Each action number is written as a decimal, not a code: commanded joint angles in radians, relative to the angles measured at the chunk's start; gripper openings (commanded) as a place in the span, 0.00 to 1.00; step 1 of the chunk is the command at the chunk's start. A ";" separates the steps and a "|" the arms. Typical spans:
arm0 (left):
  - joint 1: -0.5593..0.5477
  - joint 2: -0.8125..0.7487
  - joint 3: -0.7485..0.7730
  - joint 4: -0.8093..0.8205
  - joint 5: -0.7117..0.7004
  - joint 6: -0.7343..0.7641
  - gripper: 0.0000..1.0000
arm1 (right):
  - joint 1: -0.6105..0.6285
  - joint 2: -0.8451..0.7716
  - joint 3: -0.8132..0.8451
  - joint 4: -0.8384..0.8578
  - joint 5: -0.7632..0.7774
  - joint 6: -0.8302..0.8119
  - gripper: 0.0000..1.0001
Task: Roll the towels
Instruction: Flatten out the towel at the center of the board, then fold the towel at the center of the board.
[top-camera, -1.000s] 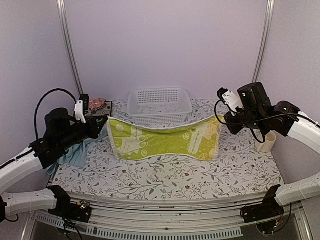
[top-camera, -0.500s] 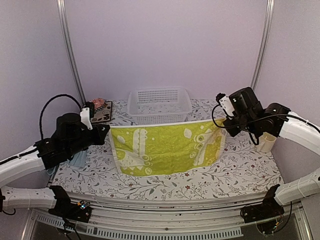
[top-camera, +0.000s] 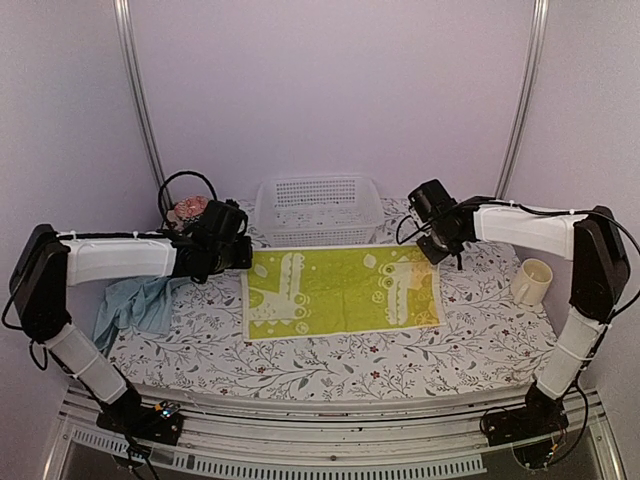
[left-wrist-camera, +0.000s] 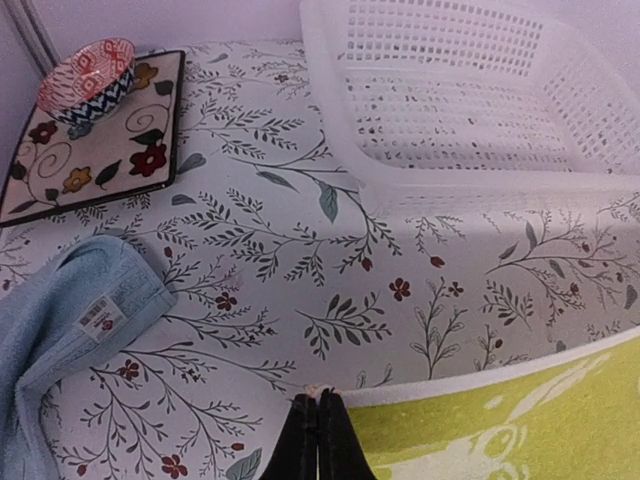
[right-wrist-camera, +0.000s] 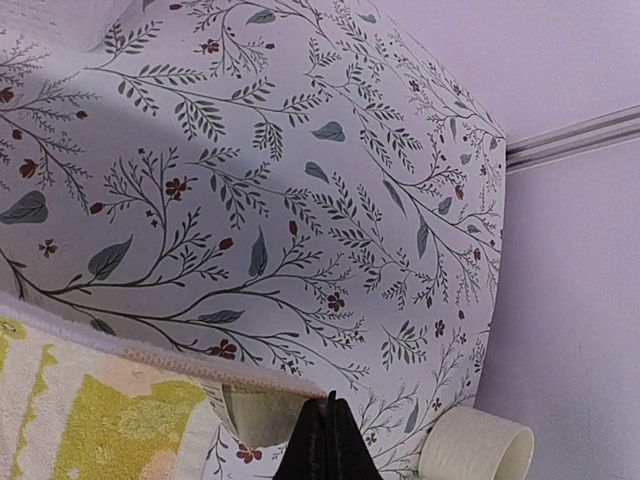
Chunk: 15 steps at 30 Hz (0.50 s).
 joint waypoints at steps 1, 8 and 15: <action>0.047 0.050 0.011 0.068 -0.014 0.058 0.00 | -0.042 0.035 0.049 0.037 0.022 0.000 0.02; 0.060 0.017 -0.088 0.172 0.040 0.087 0.00 | -0.044 -0.002 0.006 0.042 -0.068 0.008 0.02; 0.060 -0.062 -0.190 0.235 0.169 0.111 0.00 | -0.042 -0.094 -0.079 0.002 -0.149 0.038 0.02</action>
